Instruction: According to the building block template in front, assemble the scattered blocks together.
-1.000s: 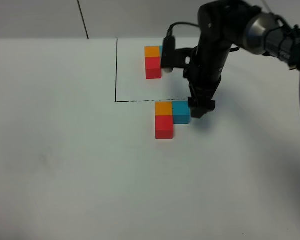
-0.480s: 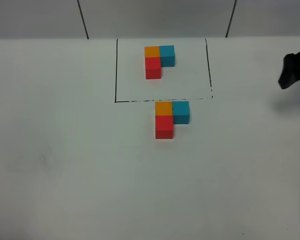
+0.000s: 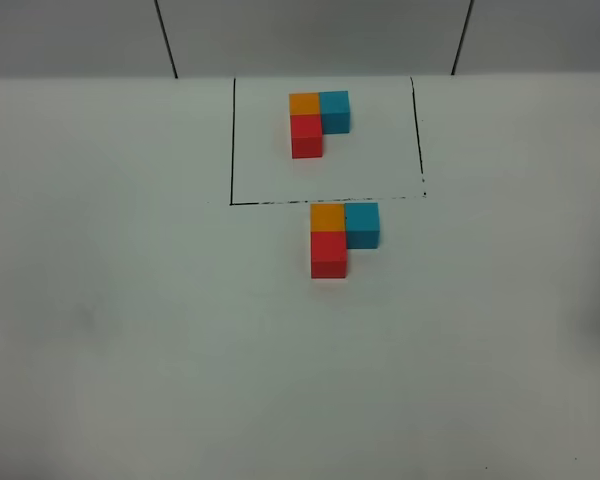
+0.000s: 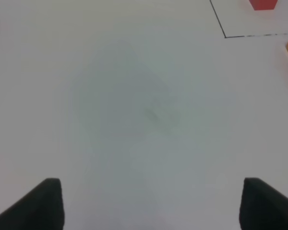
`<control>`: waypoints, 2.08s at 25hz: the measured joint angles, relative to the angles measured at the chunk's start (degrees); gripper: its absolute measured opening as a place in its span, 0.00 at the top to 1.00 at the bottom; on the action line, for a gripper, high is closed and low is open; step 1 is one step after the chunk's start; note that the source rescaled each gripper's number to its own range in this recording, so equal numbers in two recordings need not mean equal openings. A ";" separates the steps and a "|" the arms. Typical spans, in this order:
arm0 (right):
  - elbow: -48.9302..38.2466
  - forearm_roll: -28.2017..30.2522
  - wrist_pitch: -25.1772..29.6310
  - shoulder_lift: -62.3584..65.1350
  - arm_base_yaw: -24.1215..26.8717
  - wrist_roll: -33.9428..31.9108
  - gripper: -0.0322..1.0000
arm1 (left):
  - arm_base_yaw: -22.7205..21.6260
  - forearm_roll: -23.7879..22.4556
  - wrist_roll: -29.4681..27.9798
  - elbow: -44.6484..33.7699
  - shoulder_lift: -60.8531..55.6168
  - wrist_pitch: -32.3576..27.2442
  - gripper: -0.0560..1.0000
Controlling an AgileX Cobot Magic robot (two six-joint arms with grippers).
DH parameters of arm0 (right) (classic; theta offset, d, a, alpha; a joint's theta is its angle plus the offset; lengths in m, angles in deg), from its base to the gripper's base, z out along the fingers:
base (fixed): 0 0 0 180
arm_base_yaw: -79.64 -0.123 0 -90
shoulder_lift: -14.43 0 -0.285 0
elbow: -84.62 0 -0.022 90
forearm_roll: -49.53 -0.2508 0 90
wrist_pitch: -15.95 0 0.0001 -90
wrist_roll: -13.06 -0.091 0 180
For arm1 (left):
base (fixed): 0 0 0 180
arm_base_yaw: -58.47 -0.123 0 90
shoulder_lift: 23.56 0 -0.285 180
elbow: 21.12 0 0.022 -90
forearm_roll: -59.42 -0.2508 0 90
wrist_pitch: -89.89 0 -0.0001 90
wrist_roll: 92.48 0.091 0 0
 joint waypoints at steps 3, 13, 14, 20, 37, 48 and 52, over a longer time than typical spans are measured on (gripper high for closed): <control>-7.71 0.00 0.00 9.82 -2.55 -1.43 0.24 | 0.00 0.00 0.00 0.00 0.00 0.00 0.37; -22.25 0.07 2.62 35.38 -8.48 -8.44 0.24 | 0.00 0.00 -0.05 0.00 0.00 0.00 0.37; -23.14 0.19 2.92 37.91 -9.13 -8.59 0.24 | 0.00 0.00 -0.05 0.00 0.00 0.00 0.37; -25.50 0.19 3.47 49.37 -10.42 -9.02 0.24 | 0.00 0.00 -0.05 0.00 0.00 0.00 0.37; -25.62 3.06 3.15 60.73 -15.96 -19.30 0.24 | 0.00 0.00 -0.05 0.00 0.00 0.00 0.37; -25.71 3.19 3.11 60.73 -15.96 -19.57 0.24 | 0.00 0.00 -0.05 0.00 0.00 0.00 0.37; -25.71 3.49 3.11 60.73 -15.96 -20.81 0.24 | 0.00 0.00 -0.05 0.00 0.00 0.00 0.37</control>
